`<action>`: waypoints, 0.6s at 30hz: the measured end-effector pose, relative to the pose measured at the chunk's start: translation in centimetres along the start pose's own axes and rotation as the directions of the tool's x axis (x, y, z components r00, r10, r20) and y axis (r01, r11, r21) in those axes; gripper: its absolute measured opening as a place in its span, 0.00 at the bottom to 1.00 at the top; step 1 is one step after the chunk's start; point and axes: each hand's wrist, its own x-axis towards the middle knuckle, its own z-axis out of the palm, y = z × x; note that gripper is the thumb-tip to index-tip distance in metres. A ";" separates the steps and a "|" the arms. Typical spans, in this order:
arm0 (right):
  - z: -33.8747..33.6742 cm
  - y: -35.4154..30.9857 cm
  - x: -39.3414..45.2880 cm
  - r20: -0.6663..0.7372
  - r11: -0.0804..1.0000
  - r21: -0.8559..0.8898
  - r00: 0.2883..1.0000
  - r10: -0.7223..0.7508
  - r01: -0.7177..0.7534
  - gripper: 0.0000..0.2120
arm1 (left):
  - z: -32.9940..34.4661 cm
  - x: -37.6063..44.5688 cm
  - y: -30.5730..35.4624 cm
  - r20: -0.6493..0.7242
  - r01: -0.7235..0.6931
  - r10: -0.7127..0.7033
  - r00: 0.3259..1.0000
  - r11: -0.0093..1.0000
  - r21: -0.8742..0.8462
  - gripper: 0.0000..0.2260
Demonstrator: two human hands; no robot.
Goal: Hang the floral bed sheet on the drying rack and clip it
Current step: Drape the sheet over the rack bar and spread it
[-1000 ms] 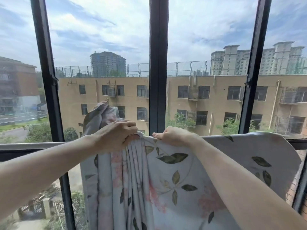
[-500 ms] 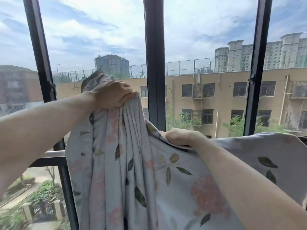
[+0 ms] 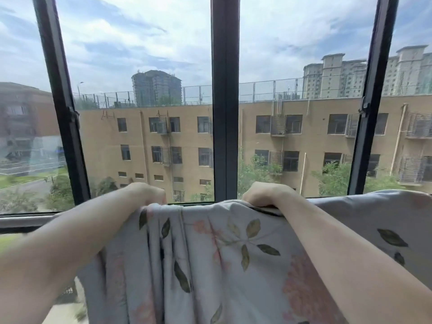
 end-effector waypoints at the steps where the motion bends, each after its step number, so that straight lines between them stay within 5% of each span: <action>1: 0.0 0.1 0.0 0.004 1.000 -0.030 1.000 0.005 -0.005 0.18 | -0.2 -0.4 0.3 0.034 -0.004 0.005 0.999 0.999 -0.040 0.14; 4: -0.1 0.0 -0.1 0.006 0.994 -0.105 1.000 0.013 -0.012 0.18 | -2.2 -4.7 2.1 -0.191 -0.227 0.184 0.964 0.945 -0.235 0.14; 6: 0.0 -0.3 -0.1 -0.001 0.993 -0.115 1.000 0.013 -0.013 0.17 | -2.8 -8.8 4.2 -0.361 -0.404 0.259 0.896 0.813 -0.419 0.20; 8: 0.2 -0.8 -0.2 -0.021 0.993 -0.112 0.999 0.032 -0.034 0.17 | -2.9 -13.6 6.3 -0.390 -0.496 0.335 0.857 0.741 -0.453 0.28; 10: 0.3 -1.3 -0.1 -0.035 0.995 -0.074 0.998 0.061 -0.064 0.17 | -1.2 -16.3 8.2 -0.383 -0.495 0.367 0.848 0.807 -0.323 0.32; 15: 1.7 -1.5 0.8 -0.256 0.948 0.294 0.945 0.204 -0.125 0.16 | 1.9 -16.5 9.7 -0.650 -0.352 0.170 0.740 0.923 -0.159 0.34; 18: 2.9 -1.5 -0.7 -0.617 0.869 0.489 0.735 0.280 0.079 0.16 | 1.8 -15.2 9.5 -0.683 -0.314 0.132 0.719 0.938 -0.149 0.39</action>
